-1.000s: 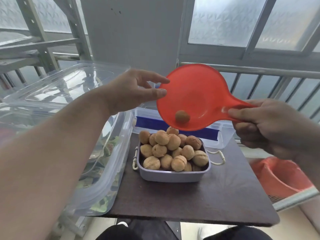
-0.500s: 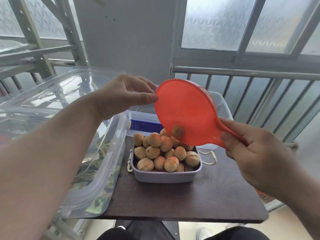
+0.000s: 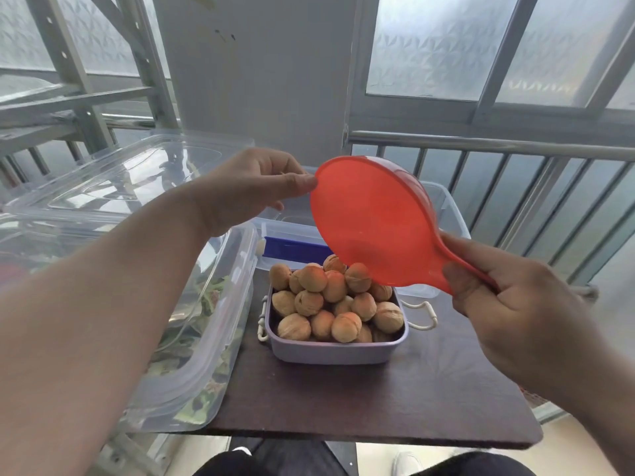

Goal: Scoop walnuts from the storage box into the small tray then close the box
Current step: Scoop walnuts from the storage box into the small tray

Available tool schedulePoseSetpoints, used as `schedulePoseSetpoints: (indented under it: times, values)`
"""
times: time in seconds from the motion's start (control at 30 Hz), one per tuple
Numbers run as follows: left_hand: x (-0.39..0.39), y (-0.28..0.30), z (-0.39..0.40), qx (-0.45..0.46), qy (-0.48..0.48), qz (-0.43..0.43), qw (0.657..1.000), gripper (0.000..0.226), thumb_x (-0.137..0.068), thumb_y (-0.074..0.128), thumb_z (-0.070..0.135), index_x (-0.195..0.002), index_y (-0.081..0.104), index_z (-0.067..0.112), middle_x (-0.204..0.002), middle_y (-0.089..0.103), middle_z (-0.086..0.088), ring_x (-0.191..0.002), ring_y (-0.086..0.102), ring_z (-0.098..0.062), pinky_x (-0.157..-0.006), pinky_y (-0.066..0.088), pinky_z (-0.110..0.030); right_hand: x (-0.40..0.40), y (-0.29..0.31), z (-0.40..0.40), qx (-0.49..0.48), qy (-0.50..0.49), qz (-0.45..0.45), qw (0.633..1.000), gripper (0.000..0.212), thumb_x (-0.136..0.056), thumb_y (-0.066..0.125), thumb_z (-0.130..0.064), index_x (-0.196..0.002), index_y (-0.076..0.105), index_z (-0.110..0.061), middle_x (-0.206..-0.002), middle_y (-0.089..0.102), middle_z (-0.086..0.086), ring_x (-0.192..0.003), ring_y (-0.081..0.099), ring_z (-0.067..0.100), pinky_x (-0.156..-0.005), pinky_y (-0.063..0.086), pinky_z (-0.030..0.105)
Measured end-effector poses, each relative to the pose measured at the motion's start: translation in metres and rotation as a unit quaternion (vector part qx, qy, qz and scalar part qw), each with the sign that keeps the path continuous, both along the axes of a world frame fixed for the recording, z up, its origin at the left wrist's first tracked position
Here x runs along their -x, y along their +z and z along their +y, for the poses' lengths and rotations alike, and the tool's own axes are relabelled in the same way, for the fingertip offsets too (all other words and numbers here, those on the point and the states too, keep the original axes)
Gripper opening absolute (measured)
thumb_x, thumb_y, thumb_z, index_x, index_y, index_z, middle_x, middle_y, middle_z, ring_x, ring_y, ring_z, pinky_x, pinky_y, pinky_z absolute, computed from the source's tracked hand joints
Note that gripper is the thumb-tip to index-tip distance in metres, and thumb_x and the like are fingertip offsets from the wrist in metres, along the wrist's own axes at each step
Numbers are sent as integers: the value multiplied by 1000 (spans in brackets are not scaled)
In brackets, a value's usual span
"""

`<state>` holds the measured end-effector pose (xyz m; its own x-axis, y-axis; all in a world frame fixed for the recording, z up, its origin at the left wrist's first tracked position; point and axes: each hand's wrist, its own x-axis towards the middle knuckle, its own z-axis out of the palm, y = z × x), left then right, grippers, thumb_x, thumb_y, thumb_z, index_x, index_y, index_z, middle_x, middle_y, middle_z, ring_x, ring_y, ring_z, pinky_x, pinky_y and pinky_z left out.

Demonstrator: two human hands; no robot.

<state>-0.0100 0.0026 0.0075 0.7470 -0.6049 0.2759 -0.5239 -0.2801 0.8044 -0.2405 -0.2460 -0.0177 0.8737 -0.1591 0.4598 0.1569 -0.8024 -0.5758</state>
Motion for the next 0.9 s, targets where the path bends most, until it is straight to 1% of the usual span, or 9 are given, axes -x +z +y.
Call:
schedulePoseSetpoints:
  times: [0.13, 0.3, 0.4, 0.5, 0.63, 0.7, 0.77, 0.83, 0.9]
  values:
    - [2, 1, -1, -15, 4, 8, 1000, 59, -72, 73, 68, -100, 78, 15, -113, 74, -20, -97, 67, -18, -91, 58, -45, 0, -2, 0, -12, 6, -2, 1000, 40, -103, 61, -12, -136, 67, -34, -64, 55, -51, -74, 58, -27, -65, 38, -4]
    - [2, 1, -1, -24, 10, 9, 1000, 59, -74, 73, 69, -100, 79, 17, -109, 75, -19, -96, 67, -20, -95, 57, -53, 1, -3, 2, -12, 11, -12, 1000, 45, -103, 60, -15, -130, 55, -51, -74, 60, -52, -83, 62, -24, -68, 40, -3]
    - [3, 1, -1, -20, 16, 9, 1000, 57, -73, 74, 70, -99, 80, 18, -109, 74, -20, -95, 66, -18, -94, 57, -53, -1, -7, -2, -29, 7, -10, 1000, 42, -103, 59, -21, -138, 60, -43, -78, 61, -53, -84, 63, -22, -68, 42, -2]
    - [3, 1, -1, -22, 19, 10, 1000, 56, -74, 74, 69, -98, 79, 18, -106, 74, -18, -94, 65, -17, -93, 58, -53, -4, -9, -4, -30, 4, -1, 1000, 39, -103, 59, -21, -139, 65, -35, -71, 58, -53, -83, 60, -27, -69, 40, -3]
    - [3, 0, -1, -34, 26, 11, 999, 48, -75, 75, 68, -94, 80, 23, -102, 74, -16, -91, 65, -15, -95, 57, -54, -6, -5, 1, -56, -4, -30, 998, 34, -101, 56, -35, -126, 59, -58, -82, 65, -50, -89, 68, -16, -70, 47, 3]
    - [2, 0, -1, -41, 34, 10, 999, 44, -77, 76, 65, -93, 80, 24, -99, 74, -16, -88, 65, -14, -93, 58, -52, -7, -2, 5, -90, -9, -35, 995, 31, -94, 51, -49, -116, 58, -70, -90, 73, -39, -90, 74, 1, -76, 58, 18]
    - [2, 0, -1, -49, 50, 7, 998, 38, -82, 78, 60, -93, 80, 24, -97, 75, -13, -87, 65, -14, -90, 59, -48, -11, 1, 7, -103, -1, -35, 994, 34, -94, 50, -51, -109, 56, -81, -97, 74, -37, -95, 75, 3, -85, 61, 28]
    - [0, -1, -1, -60, 72, 3, 996, 30, -87, 80, 54, -92, 79, 24, -92, 76, -7, -87, 67, -14, -84, 57, -41, -20, 6, 6, -89, -9, -28, 996, 38, -101, 52, -45, -107, 53, -83, -97, 70, -45, -97, 72, -6, -85, 58, 22]
    - [-2, -2, 0, -83, 103, -14, 991, 20, -91, 81, 44, -91, 79, 24, -90, 77, 0, -86, 68, -14, -78, 53, -32, -36, 10, 2, -60, -24, -26, 998, 40, -108, 54, -32, -124, 55, -69, -95, 71, -40, -95, 71, -4, -82, 53, 15]
